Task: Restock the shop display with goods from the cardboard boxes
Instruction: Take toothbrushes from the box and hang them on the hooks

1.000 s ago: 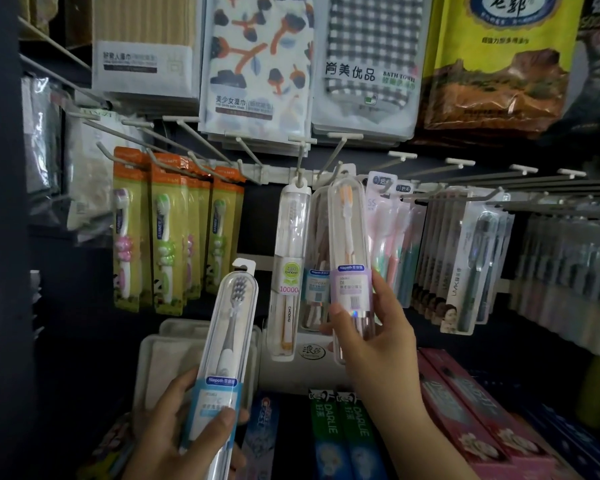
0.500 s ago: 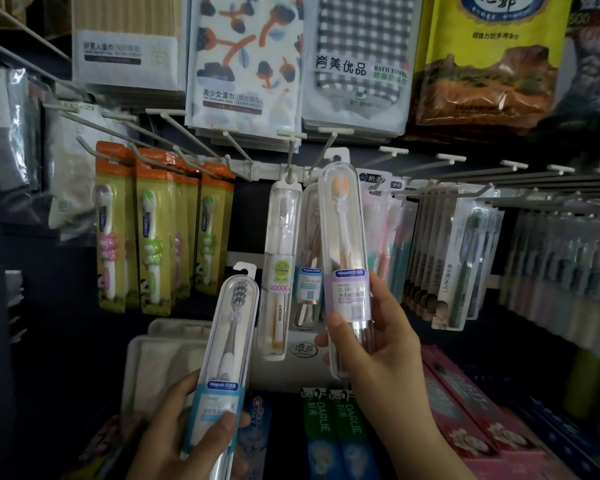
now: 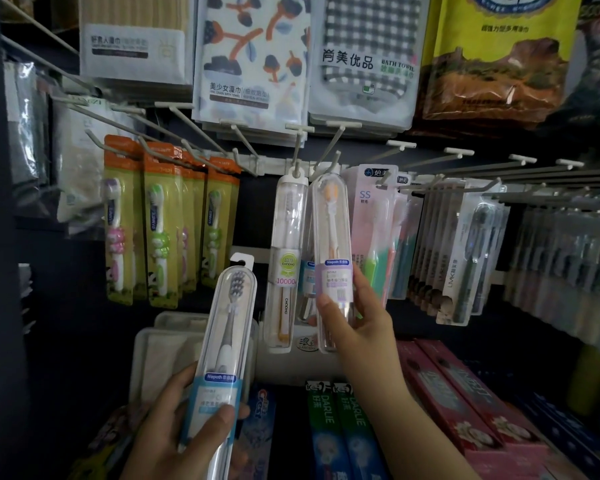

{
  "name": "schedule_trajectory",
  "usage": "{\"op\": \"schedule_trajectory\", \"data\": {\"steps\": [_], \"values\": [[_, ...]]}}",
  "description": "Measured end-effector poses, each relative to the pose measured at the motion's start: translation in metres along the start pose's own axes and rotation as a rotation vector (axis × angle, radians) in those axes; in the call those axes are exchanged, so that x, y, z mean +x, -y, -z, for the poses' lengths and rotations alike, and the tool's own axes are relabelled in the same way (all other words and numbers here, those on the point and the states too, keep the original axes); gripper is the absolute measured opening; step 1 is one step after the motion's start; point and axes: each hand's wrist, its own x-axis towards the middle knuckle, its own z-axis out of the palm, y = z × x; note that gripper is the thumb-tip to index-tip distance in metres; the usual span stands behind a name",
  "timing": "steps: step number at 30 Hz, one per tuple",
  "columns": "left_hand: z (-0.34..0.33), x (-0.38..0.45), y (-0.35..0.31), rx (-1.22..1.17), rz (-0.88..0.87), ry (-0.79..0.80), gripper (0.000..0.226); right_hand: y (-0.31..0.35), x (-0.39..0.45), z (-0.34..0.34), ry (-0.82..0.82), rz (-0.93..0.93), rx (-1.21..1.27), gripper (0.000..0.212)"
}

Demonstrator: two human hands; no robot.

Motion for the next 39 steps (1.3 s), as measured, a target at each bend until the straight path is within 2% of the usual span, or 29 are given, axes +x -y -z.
{"op": "schedule_trajectory", "data": {"steps": [5,7,9,11,12,14,16,18,20,24,26,28,30,32,35,39], "values": [[0.001,-0.002,-0.001,0.001,-0.018,-0.053,0.084,-0.024,0.019,-0.012,-0.020,-0.022,-0.339,0.068],[0.001,-0.001,0.001,0.026,-0.012,-0.067,0.078,-0.024,0.019,-0.014,-0.021,-0.060,-0.380,0.069],[0.004,-0.001,0.003,0.028,0.006,-0.068,0.052,-0.023,0.014,-0.014,-0.019,-0.075,-0.398,0.071],[0.006,0.000,0.007,0.006,0.014,-0.039,0.040,-0.023,0.002,-0.011,-0.040,-0.060,-0.409,0.071],[0.006,0.000,0.008,0.011,0.003,-0.029,0.039,-0.023,-0.007,-0.009,-0.061,-0.044,-0.408,0.067],[0.001,0.002,0.011,0.020,-0.013,0.011,0.035,-0.020,-0.027,-0.004,-0.059,-0.039,-0.350,0.045],[-0.007,0.000,0.013,0.009,-0.018,0.053,0.042,-0.014,-0.045,-0.002,0.022,-0.096,-0.219,0.025],[-0.017,-0.003,0.016,0.015,-0.015,0.115,0.045,-0.008,-0.057,0.000,0.124,-0.129,-0.115,0.038],[-0.027,-0.005,0.017,0.025,-0.027,0.213,0.077,-0.005,-0.062,0.001,0.194,-0.150,-0.047,0.052],[-0.052,-0.007,0.013,0.055,0.008,0.236,0.041,0.005,-0.056,0.005,0.265,-0.138,-0.036,0.039],[-0.053,-0.004,0.016,0.093,-0.002,0.223,0.042,0.011,-0.047,0.008,0.226,-0.116,-0.064,0.043],[-0.047,-0.001,0.013,0.164,-0.058,0.144,0.043,0.021,-0.031,0.012,0.161,-0.056,-0.088,0.049],[-0.038,0.004,0.014,0.166,-0.098,0.052,0.029,0.033,-0.013,0.017,0.130,-0.022,-0.142,0.071],[-0.030,0.008,0.013,0.145,-0.095,-0.013,0.023,0.043,0.000,0.020,0.127,0.002,-0.202,0.081],[-0.017,0.013,0.013,0.122,-0.059,-0.051,0.025,0.050,0.009,0.019,0.132,0.022,-0.220,0.081],[-0.010,0.013,0.013,0.100,-0.046,-0.048,0.022,0.051,0.013,0.013,0.150,0.004,-0.164,0.067]]}}
